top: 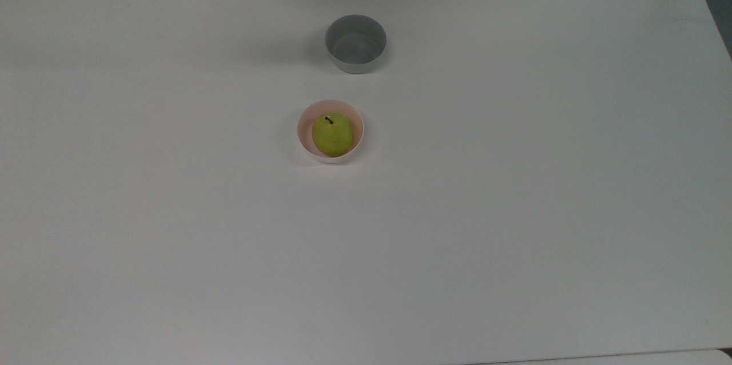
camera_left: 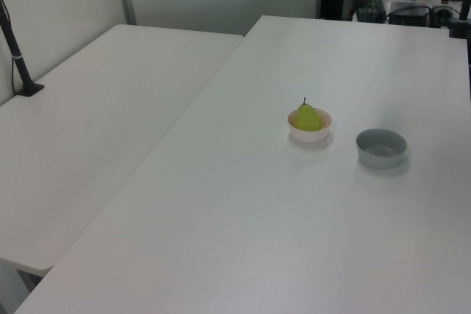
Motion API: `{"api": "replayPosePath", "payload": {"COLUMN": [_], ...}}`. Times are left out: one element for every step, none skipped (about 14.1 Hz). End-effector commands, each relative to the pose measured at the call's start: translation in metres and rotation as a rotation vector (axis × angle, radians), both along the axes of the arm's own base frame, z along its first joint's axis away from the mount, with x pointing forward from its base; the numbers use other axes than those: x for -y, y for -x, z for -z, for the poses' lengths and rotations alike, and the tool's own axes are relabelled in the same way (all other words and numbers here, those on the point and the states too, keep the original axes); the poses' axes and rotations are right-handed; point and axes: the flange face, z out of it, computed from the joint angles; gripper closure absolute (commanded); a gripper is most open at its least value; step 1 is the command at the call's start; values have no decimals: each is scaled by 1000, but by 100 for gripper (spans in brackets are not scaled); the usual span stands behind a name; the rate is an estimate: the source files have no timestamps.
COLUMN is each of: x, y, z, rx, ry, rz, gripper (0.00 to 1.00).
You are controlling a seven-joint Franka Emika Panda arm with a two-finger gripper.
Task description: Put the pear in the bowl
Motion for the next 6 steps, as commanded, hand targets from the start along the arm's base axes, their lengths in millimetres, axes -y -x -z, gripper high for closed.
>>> {"api": "replayPosePath", "payload": {"x": [0, 0, -3, -8, -12, -12], "y": [-2, -3, -3, -4, -5, -5], "z": [-3, -2, -2, -2, -2, -2], "rx": [16, 14, 12, 12, 12, 12], "ry": [9, 17, 16, 18, 17, 17], "rz": [-42, -44, -47, -50, -56, -56], "gripper": [0, 0, 0, 0, 0, 0]}}
